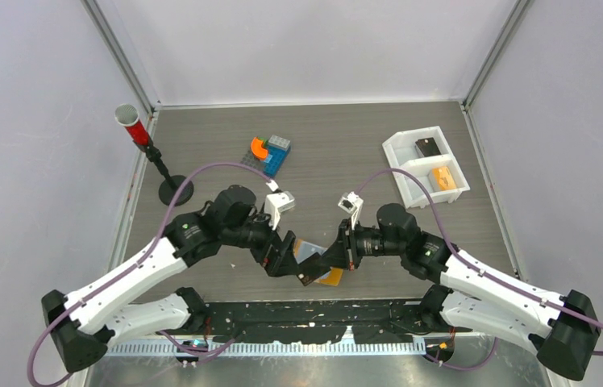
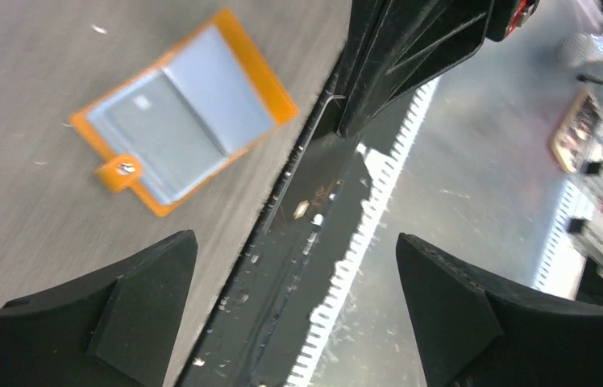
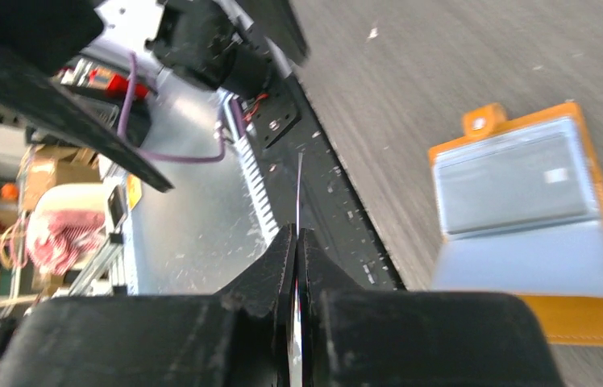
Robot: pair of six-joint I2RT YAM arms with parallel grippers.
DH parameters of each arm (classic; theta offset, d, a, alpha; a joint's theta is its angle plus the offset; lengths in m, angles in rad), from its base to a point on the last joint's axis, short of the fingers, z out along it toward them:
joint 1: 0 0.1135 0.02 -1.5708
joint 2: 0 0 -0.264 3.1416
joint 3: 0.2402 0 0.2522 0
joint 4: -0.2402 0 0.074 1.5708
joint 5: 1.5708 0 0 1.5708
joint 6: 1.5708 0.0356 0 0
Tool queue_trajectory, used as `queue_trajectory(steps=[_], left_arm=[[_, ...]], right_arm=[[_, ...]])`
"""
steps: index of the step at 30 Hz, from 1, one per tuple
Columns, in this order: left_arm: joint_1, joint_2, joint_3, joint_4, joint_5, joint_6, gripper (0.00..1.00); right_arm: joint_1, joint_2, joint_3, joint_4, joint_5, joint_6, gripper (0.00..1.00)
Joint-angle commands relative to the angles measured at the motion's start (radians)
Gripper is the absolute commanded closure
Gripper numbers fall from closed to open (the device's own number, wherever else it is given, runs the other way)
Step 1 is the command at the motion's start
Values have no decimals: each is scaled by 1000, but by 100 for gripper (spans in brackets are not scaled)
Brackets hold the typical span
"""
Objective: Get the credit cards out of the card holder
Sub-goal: Place the credit card in the storage box.
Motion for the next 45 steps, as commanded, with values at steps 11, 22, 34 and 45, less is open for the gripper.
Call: queue_trajectory(steps=[11,22,34,45], left_arm=[[-3,-267,-3,-58,-711,6,1],[-3,-397,-72,-50,-834,33,1],[-4,-376,-73,-71,-806,67,1],[-4,-389,-79,-65,-827,79,1]], right_arm=[[-96,39,194,-100,673,32,95],[-297,194,334,-24,1032,44,95],[-591,427,403,225,1209,234,95],[-750,721,567,180,1246,393,95]])
